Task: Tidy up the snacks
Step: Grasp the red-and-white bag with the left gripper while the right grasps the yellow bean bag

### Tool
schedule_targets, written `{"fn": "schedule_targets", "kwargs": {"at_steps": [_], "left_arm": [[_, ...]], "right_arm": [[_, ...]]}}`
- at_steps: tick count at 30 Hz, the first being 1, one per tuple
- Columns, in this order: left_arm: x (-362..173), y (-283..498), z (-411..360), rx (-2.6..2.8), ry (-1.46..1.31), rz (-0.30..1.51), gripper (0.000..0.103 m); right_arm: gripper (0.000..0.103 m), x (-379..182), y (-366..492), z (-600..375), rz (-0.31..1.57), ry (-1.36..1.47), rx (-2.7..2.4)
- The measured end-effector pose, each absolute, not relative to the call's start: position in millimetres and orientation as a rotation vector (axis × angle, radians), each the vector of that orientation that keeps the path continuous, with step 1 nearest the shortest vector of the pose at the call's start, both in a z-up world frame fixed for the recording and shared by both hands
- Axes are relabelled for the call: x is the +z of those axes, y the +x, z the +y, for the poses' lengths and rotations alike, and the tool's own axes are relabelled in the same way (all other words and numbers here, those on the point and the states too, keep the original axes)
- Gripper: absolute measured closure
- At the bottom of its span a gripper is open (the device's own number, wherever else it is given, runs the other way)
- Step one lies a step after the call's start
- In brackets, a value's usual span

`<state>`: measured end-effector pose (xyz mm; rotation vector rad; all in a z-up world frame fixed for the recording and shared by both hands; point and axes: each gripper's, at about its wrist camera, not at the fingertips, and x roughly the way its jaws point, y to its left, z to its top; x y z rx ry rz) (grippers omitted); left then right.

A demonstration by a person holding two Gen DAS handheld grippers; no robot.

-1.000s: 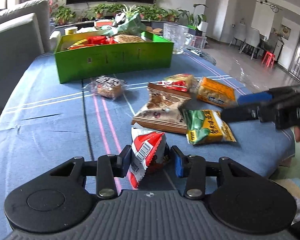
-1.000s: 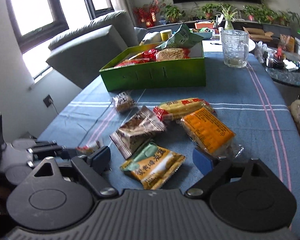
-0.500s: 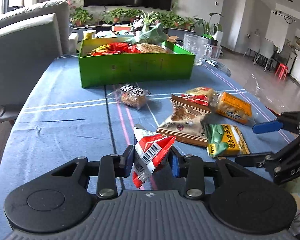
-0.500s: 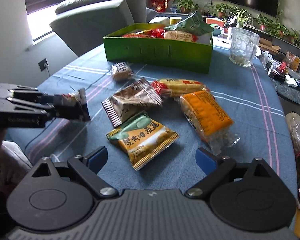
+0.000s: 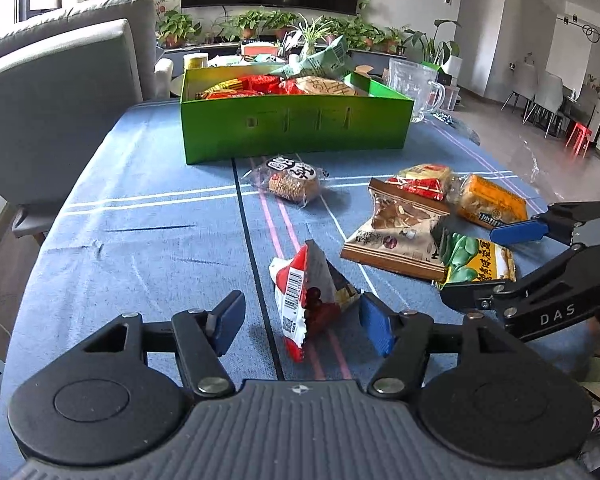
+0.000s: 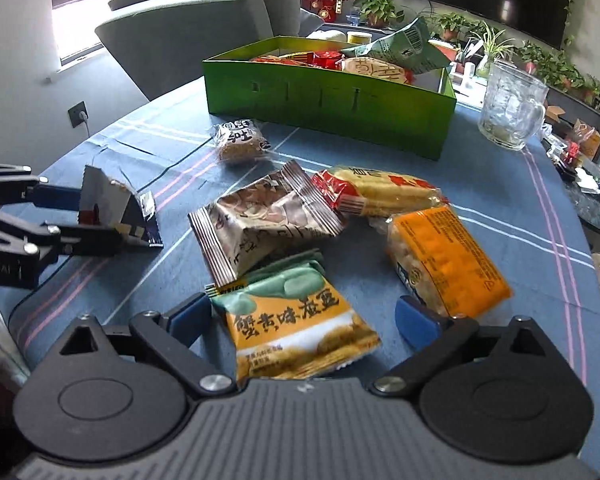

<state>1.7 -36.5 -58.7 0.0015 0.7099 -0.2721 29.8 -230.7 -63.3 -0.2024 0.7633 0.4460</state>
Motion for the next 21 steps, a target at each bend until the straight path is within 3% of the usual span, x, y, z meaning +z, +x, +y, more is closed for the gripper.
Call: {"fn": "schedule_targets", "kwargs": {"at_steps": [10, 12, 15, 21], "left_arm": [[-65, 8, -48, -0.289, 0.022, 0.716, 0.044], [-64, 8, -49, -0.293, 0.021, 0.708, 0.057], [-62, 7, -49, -0.319, -0.007, 0.709, 0.063], [-54, 5, -50, -0.321, -0.012, 0.684, 0.064]], "right_arm": [[0.024, -61, 27, -230, 0.753, -0.180, 0.460], [0.025, -58, 25, -227, 0.748, -0.184, 0.473], [0.025, -56, 22, -225, 0.742, -0.187, 0.485], [0.025, -40, 14, -228, 0.685, -0.134, 0.510]]}}
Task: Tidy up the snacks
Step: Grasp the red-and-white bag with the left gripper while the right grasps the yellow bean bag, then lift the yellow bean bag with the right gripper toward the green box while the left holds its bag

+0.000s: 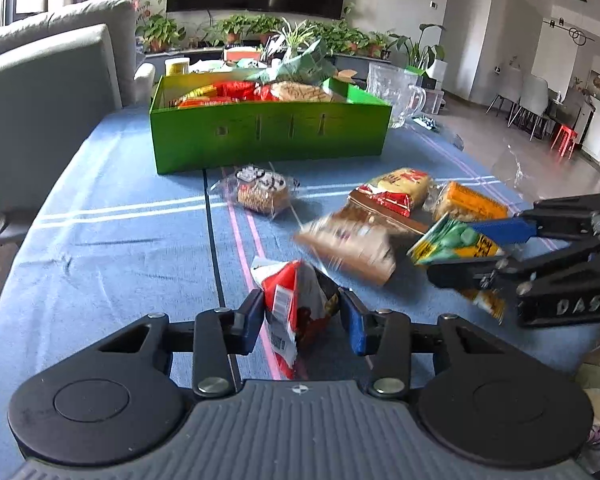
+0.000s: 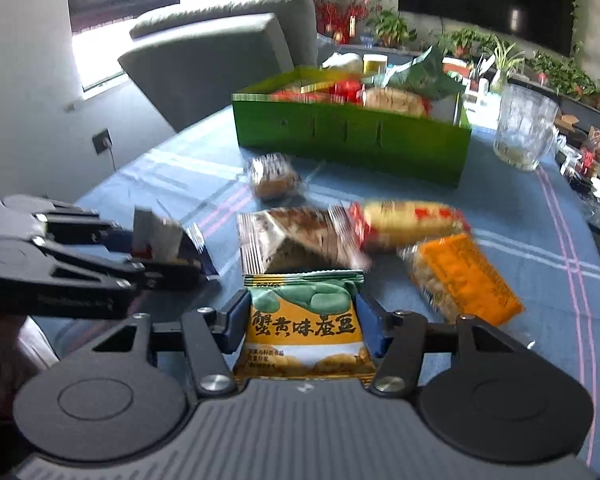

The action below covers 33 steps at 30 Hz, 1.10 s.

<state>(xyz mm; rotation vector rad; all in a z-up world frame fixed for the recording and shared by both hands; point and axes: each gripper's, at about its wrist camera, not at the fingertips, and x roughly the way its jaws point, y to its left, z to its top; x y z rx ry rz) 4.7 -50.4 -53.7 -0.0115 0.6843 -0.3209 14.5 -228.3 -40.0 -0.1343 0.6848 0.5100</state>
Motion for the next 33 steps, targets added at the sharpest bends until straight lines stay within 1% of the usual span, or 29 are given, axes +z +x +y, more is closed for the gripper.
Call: {"fn": "schedule_targets", "kwargs": {"at_steps": [7, 15, 23, 33], "left_arm": [[-43, 0, -49, -0.329, -0.017, 0.650, 0.065], [-35, 6, -44, -0.317, -0.039, 0.640, 0.065], [-14, 27, -44, -0.324, -0.020, 0.587, 0.064], [-12, 63, -35, -0.316, -0.049, 0.586, 0.064]], "right_arm": [[0.025, -20, 12, -234, 0.617, -0.090, 0.493], [0.025, -16, 20, -237, 0.621, -0.025, 0.463], [0.025, -2, 41, -235, 0.598, 0.035, 0.450], [0.025, 10, 77, -226, 0.574, 0.059, 0.450]]}}
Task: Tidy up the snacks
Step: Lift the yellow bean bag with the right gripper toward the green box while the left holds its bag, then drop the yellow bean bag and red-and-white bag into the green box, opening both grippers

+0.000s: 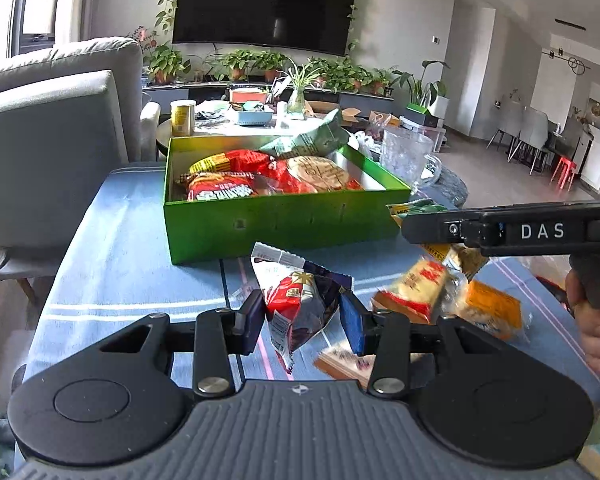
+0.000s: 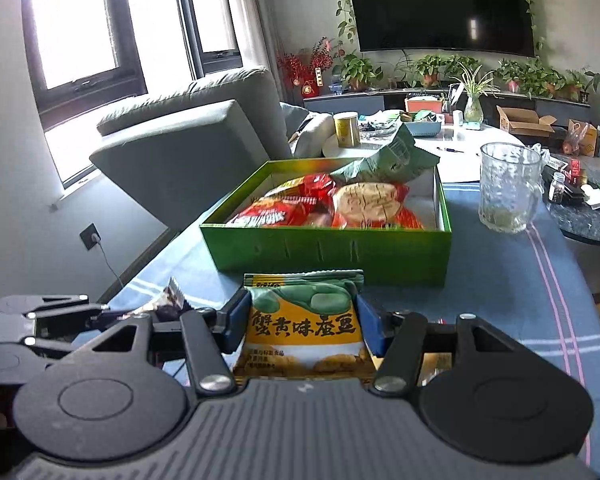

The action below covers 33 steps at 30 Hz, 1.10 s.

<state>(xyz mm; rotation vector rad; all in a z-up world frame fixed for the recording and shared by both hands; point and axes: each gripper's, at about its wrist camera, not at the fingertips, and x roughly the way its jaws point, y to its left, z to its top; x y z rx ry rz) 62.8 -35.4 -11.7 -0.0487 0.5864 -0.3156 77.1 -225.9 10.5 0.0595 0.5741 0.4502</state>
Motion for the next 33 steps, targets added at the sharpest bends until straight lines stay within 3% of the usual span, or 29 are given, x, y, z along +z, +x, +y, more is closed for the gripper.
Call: {"fn": "schedule_targets", "kwargs": {"at_steps": [33], "left_arm": [[12, 204, -64, -0.295, -0.014, 0.582, 0.064]], "right_arm": [[0.025, 19, 211, -256, 0.601, 0.277, 0.336]]}}
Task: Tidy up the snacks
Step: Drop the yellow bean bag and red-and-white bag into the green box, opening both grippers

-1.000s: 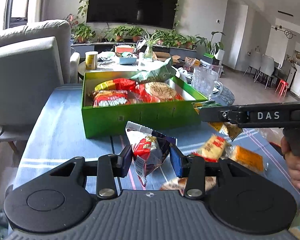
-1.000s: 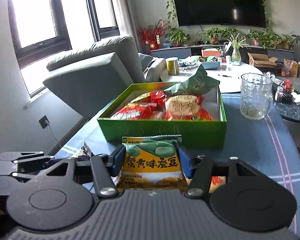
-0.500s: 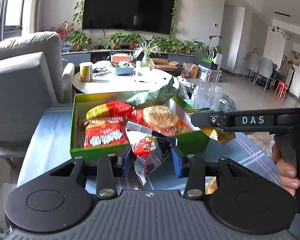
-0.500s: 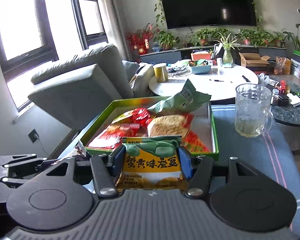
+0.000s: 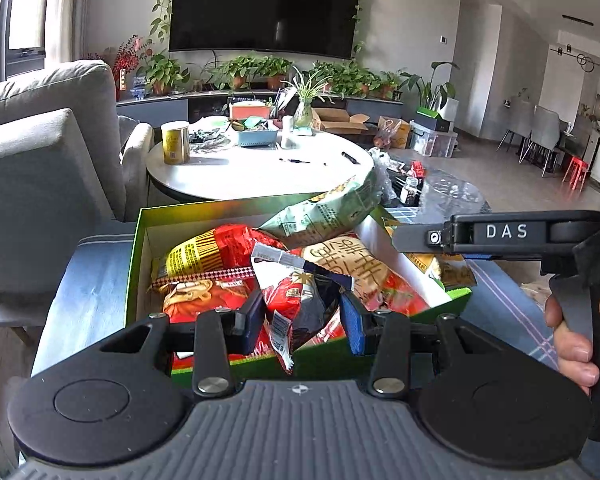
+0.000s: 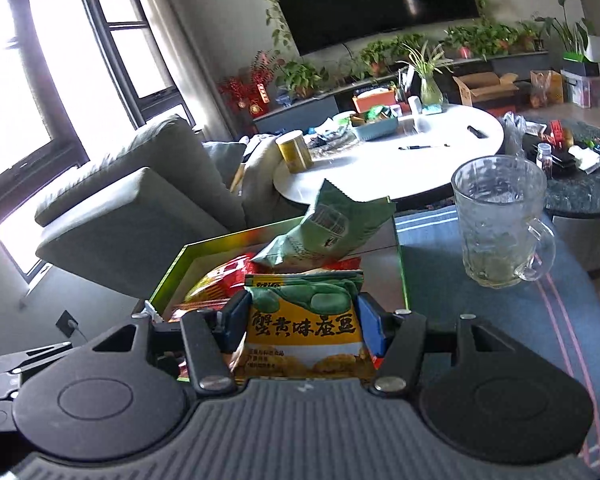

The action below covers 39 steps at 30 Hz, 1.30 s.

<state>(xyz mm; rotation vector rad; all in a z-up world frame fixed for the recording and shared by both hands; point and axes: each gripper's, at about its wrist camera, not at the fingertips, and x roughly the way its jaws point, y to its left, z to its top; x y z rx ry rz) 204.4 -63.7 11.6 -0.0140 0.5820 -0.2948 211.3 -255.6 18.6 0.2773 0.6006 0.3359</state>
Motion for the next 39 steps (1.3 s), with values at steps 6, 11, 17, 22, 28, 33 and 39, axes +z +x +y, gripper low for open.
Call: {"fn": "schedule_targets", "kwargs": {"at_steps": [6, 11, 17, 22, 28, 33, 39], "left_arm": [[0, 228, -68, -0.293, -0.006, 0.611, 0.064], [-9, 243, -71, -0.298, 0.000, 0.633, 0.064], [-13, 249, -69, -0.293, -0.003, 0.639, 0.065], [-10, 248, -67, -0.288, 0.002, 0.623, 0.065], [-5, 242, -64, -0.266, -0.005, 0.589, 0.060], [-2, 235, -58, -0.257, -0.017, 0.570, 0.057], [-1, 222, -51, -0.249, -0.031, 0.578, 0.057]], "right_arm": [[0.025, 7, 231, -259, 0.632, 0.300, 0.326], [0.025, 1, 245, -262, 0.647, 0.321, 0.321], [0.025, -4, 253, -260, 0.663, 0.321, 0.316], [0.025, -6, 259, -260, 0.663, 0.334, 0.316], [0.025, -3, 256, -262, 0.629, 0.356, 0.290], [0.025, 2, 251, -266, 0.609, 0.349, 0.281], [0.025, 6, 241, -270, 0.619, 0.337, 0.287]]}}
